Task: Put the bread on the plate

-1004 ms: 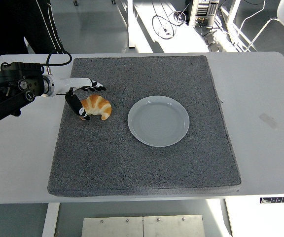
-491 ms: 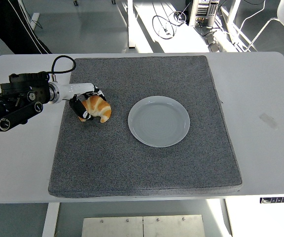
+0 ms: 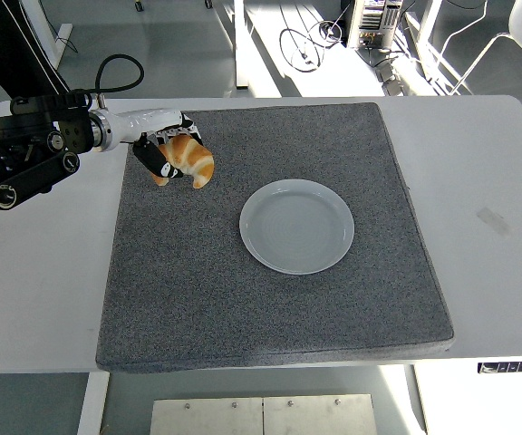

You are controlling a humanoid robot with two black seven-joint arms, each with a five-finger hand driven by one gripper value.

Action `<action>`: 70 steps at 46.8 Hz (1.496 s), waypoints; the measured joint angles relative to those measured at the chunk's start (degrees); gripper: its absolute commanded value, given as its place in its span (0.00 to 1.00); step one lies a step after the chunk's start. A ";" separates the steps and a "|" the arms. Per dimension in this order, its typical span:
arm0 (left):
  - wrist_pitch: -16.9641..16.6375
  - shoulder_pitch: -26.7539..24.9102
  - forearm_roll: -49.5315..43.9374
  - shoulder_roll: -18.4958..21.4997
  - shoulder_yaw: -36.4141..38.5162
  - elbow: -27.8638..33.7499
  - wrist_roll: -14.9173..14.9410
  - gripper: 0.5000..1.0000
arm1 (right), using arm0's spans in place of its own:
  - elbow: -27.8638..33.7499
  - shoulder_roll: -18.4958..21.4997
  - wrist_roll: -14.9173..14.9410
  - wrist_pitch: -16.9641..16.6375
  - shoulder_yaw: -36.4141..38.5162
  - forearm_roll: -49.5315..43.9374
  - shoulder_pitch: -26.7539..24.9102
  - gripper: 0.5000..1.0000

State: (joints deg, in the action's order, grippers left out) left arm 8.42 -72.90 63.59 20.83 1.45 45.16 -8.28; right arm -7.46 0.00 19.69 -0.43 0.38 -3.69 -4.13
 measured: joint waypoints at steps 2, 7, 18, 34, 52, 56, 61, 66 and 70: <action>0.00 -0.37 -0.05 0.02 0.00 -0.01 -0.25 0.00 | 0.00 0.00 0.00 -0.01 0.01 0.00 0.01 1.00; 0.00 -0.79 -0.20 -0.03 -0.22 0.00 -0.47 0.00 | -0.01 0.00 0.00 -0.02 0.04 0.00 0.00 1.00; 0.25 -2.41 -0.55 -1.24 -0.82 0.15 -1.06 0.00 | 0.04 0.00 0.00 -0.15 -0.02 0.00 0.00 1.00; 0.41 -6.49 -1.80 -7.78 -0.55 0.10 -1.14 0.00 | 0.09 0.00 0.00 -0.10 -0.03 0.00 0.00 1.00; 0.45 -9.90 -1.75 -15.94 -0.13 0.10 -1.04 0.00 | 0.09 0.00 0.00 -0.10 -0.03 0.00 0.01 1.00; 0.45 -10.03 -1.72 -16.98 -0.12 0.10 -0.99 0.00 | 0.09 0.00 0.00 -0.10 -0.03 0.00 0.01 1.00; 0.46 -10.06 -1.64 -18.06 0.33 0.07 -0.96 0.00 | 0.09 0.00 0.00 -0.10 -0.03 0.00 0.00 1.00; 0.43 -9.66 -1.67 -19.18 1.79 0.00 -0.86 0.00 | 0.08 0.00 0.00 -0.10 -0.03 0.00 0.01 1.00; 0.27 -9.43 -1.70 -20.38 1.97 0.00 -0.65 0.00 | 0.08 0.00 0.00 -0.10 -0.03 0.00 0.01 1.00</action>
State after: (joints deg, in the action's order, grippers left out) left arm 8.69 -82.33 61.89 0.45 3.42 45.16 -8.93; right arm -7.38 0.00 19.69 -0.52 0.35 -3.69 -4.12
